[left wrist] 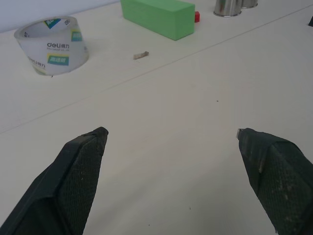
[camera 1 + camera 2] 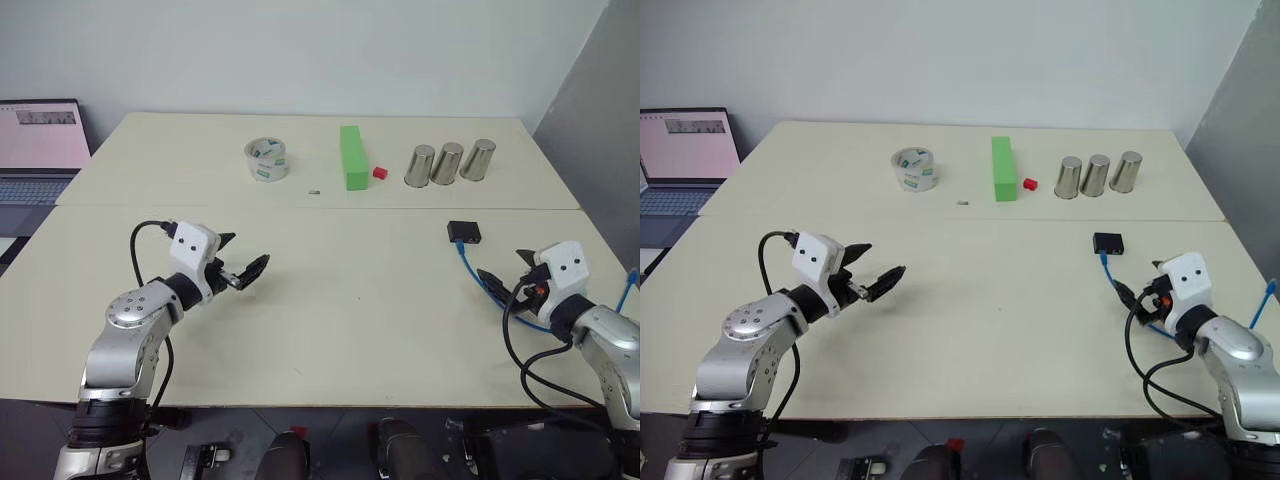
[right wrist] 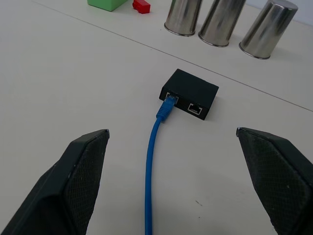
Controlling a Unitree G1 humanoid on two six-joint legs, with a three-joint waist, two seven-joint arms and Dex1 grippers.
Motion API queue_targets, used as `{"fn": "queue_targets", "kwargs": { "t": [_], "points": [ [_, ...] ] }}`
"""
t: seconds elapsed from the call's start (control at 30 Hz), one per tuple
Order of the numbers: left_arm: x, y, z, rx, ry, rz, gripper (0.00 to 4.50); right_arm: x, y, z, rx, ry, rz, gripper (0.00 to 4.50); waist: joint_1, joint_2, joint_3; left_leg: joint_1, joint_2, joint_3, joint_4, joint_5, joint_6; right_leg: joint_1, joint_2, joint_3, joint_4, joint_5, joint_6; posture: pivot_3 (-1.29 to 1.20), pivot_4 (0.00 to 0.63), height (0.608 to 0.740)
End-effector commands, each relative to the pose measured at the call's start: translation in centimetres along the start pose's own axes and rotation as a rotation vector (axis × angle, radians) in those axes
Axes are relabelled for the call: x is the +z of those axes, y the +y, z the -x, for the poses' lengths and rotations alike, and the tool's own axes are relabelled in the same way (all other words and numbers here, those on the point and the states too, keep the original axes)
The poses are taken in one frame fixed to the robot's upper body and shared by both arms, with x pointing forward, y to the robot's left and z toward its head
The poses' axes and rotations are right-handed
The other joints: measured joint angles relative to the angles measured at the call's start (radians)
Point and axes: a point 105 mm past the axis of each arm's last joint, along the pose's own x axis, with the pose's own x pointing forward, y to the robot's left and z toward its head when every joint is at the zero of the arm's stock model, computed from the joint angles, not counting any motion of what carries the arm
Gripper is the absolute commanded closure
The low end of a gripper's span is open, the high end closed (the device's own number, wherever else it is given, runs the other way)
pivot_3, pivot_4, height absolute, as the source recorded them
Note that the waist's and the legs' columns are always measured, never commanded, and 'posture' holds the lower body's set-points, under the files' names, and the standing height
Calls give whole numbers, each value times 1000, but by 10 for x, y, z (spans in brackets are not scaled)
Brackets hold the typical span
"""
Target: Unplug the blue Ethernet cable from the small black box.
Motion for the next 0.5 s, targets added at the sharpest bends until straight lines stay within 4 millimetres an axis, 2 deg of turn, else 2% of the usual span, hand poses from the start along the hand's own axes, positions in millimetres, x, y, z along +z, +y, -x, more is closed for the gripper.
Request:
{"fn": "queue_targets", "kwargs": {
  "t": [0.03,0.37,0.5],
  "points": [
    [15,-4,5,-31,-50,-14,0,13,-7,3,-19,-43,38,83,0,0,0,0,0,0,0,0,0,0,0,0,0,0,0,0,150,740],
    [13,-18,5,-74,-44,-25,0,11,-6,0,-21,-33,19,83,0,0,0,0,0,0,0,0,0,0,0,0,0,0,0,0,150,740],
    [17,-33,2,-152,-52,-10,0,7,-10,-4,-54,-10,-3,83,0,0,0,0,0,0,0,0,0,0,0,0,0,0,0,0,150,740]
  ]
}}
